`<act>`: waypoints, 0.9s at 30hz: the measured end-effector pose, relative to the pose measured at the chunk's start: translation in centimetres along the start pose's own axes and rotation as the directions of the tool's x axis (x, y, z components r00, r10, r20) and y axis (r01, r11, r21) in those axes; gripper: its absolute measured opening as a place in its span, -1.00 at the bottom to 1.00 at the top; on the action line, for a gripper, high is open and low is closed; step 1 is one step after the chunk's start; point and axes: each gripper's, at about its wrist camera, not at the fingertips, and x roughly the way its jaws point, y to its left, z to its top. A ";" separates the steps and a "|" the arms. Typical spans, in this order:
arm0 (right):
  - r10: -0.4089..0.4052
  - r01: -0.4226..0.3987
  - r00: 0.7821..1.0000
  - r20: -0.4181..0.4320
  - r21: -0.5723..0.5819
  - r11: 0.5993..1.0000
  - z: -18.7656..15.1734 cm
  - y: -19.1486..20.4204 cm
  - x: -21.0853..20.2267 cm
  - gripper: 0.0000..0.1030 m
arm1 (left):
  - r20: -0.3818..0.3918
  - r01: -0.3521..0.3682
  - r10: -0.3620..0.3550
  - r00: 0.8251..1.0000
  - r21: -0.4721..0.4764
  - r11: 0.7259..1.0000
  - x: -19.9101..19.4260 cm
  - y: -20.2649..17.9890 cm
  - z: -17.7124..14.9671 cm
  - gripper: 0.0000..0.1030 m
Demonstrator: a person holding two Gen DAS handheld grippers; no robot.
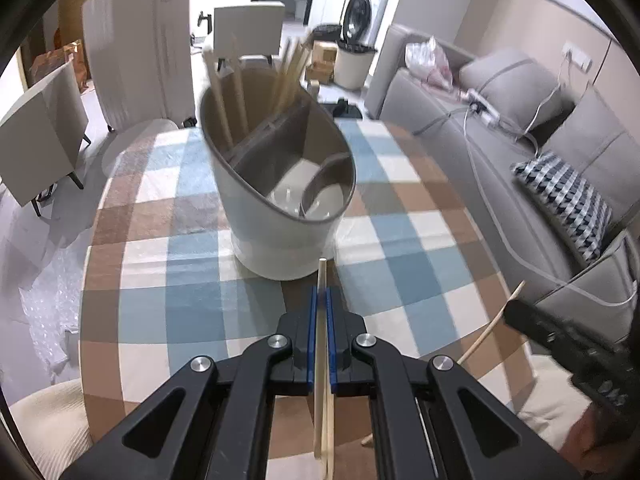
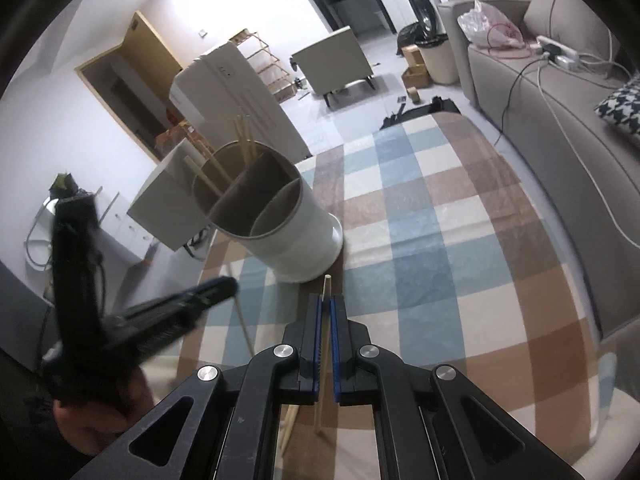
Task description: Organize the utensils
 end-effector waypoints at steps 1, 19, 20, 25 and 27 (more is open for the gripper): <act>-0.007 0.007 1.000 0.006 0.000 1.000 -0.2 0.1 -0.2 -0.94 | 0.017 0.012 -0.012 1.000 -0.009 1.000 -0.7 0.2 0.0 -0.99; -0.070 0.076 0.993 0.096 -0.055 0.996 -0.5 2.4 -2.2 -0.94 | 0.087 0.050 -0.052 0.995 0.029 0.998 -3.6 -0.3 1.2 -1.00; -0.073 0.079 0.992 0.105 -0.056 0.995 -0.2 2.5 -2.3 -0.94 | 0.086 0.048 -0.051 0.995 0.032 0.998 -3.7 -0.3 1.3 -1.00; -0.062 0.074 0.986 0.156 -0.067 0.995 1.5 3.4 -3.5 -0.94 | 0.091 0.056 -0.060 0.994 0.053 0.997 -5.3 -0.4 2.3 -1.00; -0.054 0.071 0.982 0.180 -0.086 0.994 2.7 4.1 -4.1 -0.94 | 0.106 0.051 -0.058 0.993 0.065 0.997 -6.4 -0.6 3.1 -1.00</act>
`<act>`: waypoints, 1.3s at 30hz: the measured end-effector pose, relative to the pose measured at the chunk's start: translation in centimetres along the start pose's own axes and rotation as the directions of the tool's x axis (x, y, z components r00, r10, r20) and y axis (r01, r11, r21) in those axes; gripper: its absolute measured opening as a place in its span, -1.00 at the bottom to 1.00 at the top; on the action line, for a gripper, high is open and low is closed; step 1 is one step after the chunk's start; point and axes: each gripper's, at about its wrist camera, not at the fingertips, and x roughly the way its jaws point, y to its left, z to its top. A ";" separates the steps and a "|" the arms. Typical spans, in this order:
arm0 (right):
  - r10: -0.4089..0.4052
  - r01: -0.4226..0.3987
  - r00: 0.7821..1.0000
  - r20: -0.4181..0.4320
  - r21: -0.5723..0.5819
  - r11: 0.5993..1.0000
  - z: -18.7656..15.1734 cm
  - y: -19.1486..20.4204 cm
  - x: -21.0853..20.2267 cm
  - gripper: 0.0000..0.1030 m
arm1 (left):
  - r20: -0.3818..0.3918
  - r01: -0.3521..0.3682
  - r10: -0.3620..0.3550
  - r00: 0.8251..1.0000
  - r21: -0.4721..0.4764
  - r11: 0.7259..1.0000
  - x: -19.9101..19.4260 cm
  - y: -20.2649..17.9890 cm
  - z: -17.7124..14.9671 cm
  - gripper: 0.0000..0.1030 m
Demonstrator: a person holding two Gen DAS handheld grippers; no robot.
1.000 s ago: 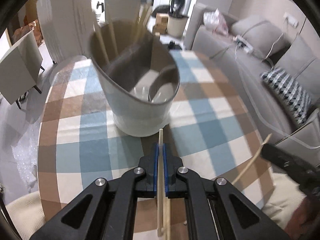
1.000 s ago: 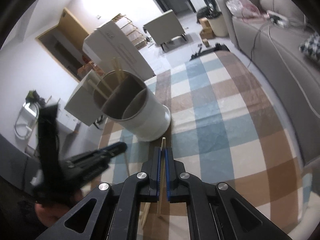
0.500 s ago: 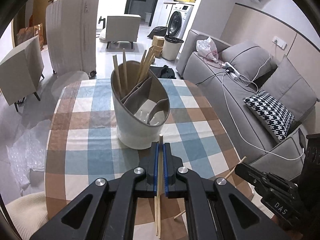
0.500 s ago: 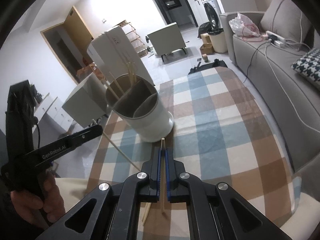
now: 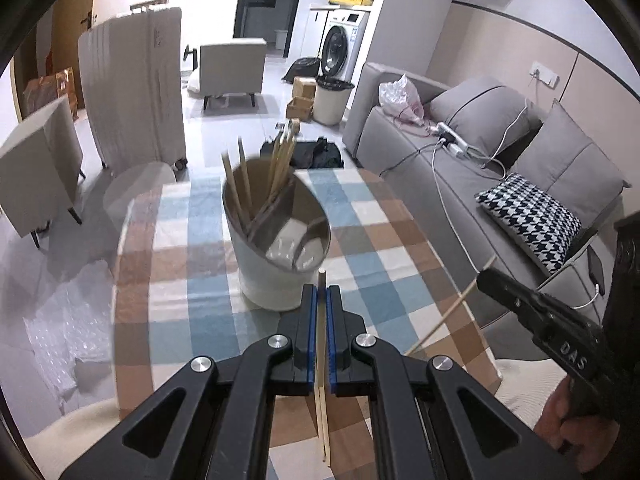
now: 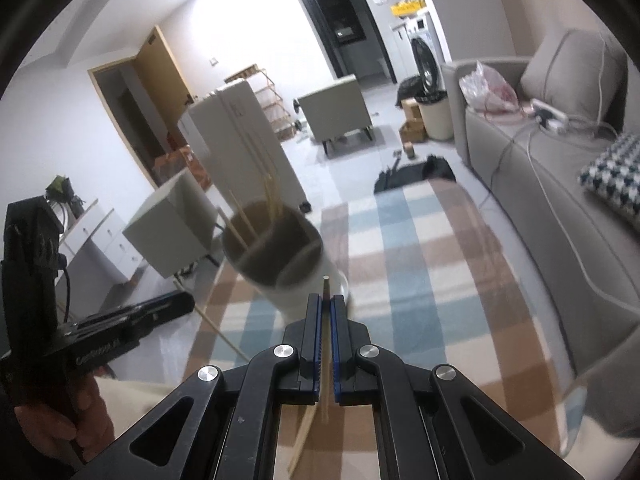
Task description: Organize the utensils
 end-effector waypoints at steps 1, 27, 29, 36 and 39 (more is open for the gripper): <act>0.002 -0.002 1.000 0.007 -0.005 1.000 0.4 0.2 -0.1 -0.94 | 0.006 0.000 0.000 1.000 0.003 1.000 -0.3 0.0 0.4 -1.00; 0.118 -0.104 0.986 0.115 -0.120 0.987 17.3 8.0 7.2 -0.94 | 0.196 -0.076 0.064 0.978 0.054 0.996 -3.2 3.8 12.5 -1.00; 0.119 -0.108 0.988 0.098 -0.114 0.988 17.2 7.9 8.4 -0.94 | 0.182 -0.085 0.073 0.981 0.059 0.995 -2.3 4.2 12.2 -1.00; 0.115 -0.109 0.992 0.047 -0.107 0.988 16.0 7.1 11.4 -0.94 | 0.131 -0.069 0.067 0.989 0.014 0.998 0.1 5.4 11.1 -1.00; 0.114 -0.111 0.993 0.028 -0.107 0.988 15.6 6.9 12.1 -0.94 | 0.114 -0.062 0.061 0.992 0.008 0.998 0.8 5.4 10.7 -1.00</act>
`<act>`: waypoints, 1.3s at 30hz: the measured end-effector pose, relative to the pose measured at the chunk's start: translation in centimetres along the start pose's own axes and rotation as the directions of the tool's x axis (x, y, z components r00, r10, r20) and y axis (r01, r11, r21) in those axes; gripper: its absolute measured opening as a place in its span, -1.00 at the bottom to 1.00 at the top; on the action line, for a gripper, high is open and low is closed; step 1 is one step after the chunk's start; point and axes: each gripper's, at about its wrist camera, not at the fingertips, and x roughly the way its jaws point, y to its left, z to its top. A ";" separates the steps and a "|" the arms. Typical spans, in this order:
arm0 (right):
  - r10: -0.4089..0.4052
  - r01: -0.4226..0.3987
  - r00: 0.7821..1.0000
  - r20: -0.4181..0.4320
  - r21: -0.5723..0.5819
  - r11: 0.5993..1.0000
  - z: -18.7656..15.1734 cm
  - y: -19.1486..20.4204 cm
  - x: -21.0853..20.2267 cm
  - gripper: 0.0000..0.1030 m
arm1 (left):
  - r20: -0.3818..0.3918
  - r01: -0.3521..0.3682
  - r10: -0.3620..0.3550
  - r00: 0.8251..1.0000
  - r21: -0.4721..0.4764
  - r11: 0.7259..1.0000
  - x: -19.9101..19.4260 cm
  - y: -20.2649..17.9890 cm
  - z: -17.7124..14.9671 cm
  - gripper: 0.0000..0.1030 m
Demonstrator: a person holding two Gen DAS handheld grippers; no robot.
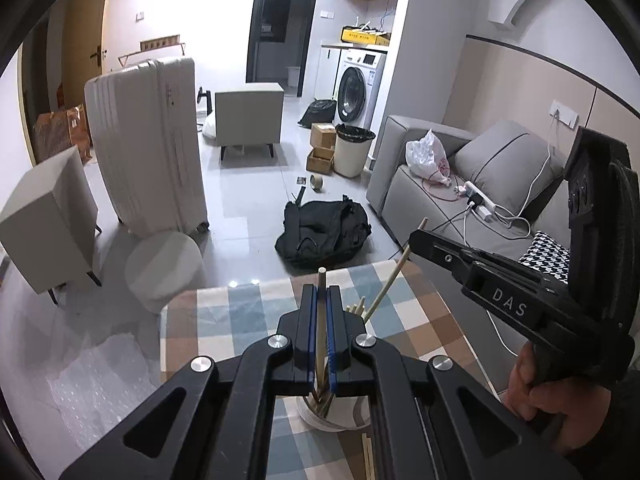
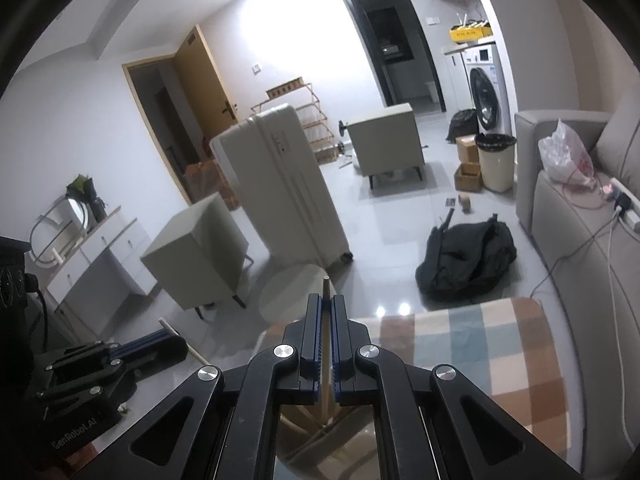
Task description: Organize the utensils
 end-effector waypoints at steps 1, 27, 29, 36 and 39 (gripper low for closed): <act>0.000 0.000 1.000 -0.011 0.001 1.000 -0.2 -0.1 0.3 -0.94 | -0.006 -0.002 0.002 1.000 -0.001 1.000 0.1 0.0 0.0 -1.00; 0.024 -0.012 0.980 -0.200 0.058 0.998 -5.9 -1.9 2.2 -0.62 | -0.176 0.008 -0.023 0.984 -0.084 0.996 1.2 1.3 -3.1 -0.88; 0.014 0.001 0.983 -0.182 0.079 0.997 -6.3 -2.5 0.8 -0.50 | -0.161 0.004 -0.017 0.987 -0.081 0.997 0.5 1.2 -3.4 -0.67; -0.020 0.037 0.990 -0.141 0.122 0.992 -7.7 -3.4 -3.8 -0.20 | -0.102 -0.063 0.056 0.993 -0.062 0.996 -2.1 0.0 -3.9 0.02; -0.021 0.034 0.993 -0.113 0.107 0.994 -8.3 -2.9 -5.9 -0.17 | -0.079 -0.073 0.068 0.995 -0.052 0.996 -3.1 -0.6 -4.1 0.18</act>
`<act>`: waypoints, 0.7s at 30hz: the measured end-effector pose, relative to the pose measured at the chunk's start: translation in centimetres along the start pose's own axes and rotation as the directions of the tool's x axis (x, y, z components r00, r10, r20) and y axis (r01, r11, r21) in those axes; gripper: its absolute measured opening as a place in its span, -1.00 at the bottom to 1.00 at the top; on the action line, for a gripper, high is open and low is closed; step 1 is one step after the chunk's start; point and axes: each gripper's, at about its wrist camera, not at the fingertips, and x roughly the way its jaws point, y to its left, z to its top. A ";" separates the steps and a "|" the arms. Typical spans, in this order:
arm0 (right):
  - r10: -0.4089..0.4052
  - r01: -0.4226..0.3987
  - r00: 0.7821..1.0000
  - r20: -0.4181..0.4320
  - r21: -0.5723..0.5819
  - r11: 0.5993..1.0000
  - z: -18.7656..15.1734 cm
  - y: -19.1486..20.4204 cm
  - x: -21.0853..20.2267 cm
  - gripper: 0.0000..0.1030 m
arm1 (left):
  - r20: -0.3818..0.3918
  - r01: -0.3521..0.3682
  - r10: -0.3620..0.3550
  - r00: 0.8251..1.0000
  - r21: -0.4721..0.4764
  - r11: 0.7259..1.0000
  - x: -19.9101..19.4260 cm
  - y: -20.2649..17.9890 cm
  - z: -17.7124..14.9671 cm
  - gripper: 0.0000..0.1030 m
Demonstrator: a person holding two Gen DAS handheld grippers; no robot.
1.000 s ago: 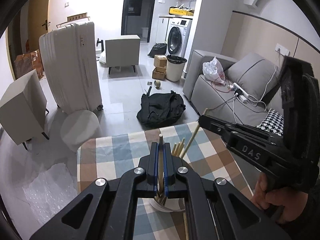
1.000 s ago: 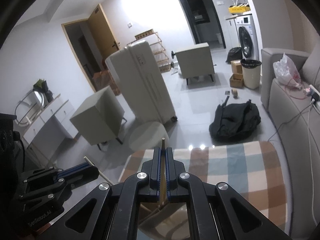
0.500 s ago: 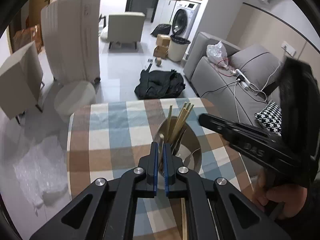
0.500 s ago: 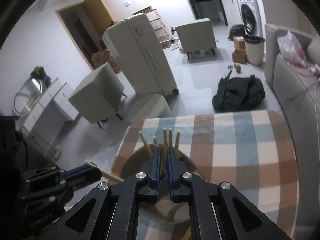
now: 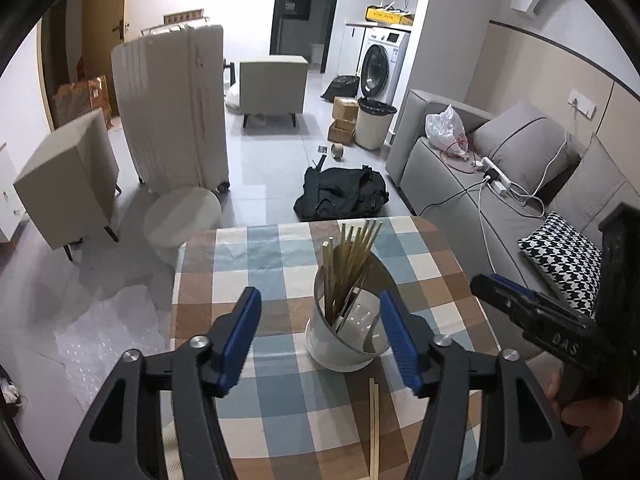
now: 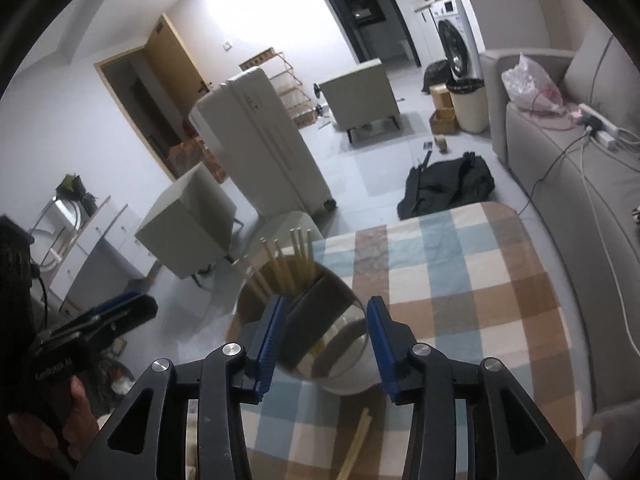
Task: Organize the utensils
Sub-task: 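Open both tools and lower them toward the last loose chopsticks beside the holder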
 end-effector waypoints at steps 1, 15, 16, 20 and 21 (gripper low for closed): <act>0.000 0.000 1.000 0.003 -0.002 1.000 -0.2 0.1 -0.3 -0.16 | 0.011 -0.004 0.004 1.000 0.005 1.000 -0.5 -0.3 -0.2 0.23; -0.018 0.020 0.995 0.096 -0.022 1.000 -4.8 0.3 -6.1 0.23 | 0.056 -0.038 0.037 0.998 0.023 0.999 -2.4 -1.8 -3.1 0.51; -0.022 0.024 0.995 0.096 -0.017 1.000 -5.2 0.1 -6.3 0.23 | 0.056 -0.040 0.038 0.998 0.024 0.999 -2.3 -1.9 -3.3 0.51; -0.039 0.040 0.996 0.085 -0.009 0.999 -6.7 -0.4 -6.8 0.29 | 0.051 -0.039 0.038 0.998 0.028 0.999 -2.3 -2.2 -4.6 0.53; -0.044 0.045 0.995 0.084 -0.010 0.999 -7.0 -0.5 -6.9 0.30 | 0.049 -0.040 0.039 0.998 0.029 0.999 -2.4 -2.3 -5.0 0.53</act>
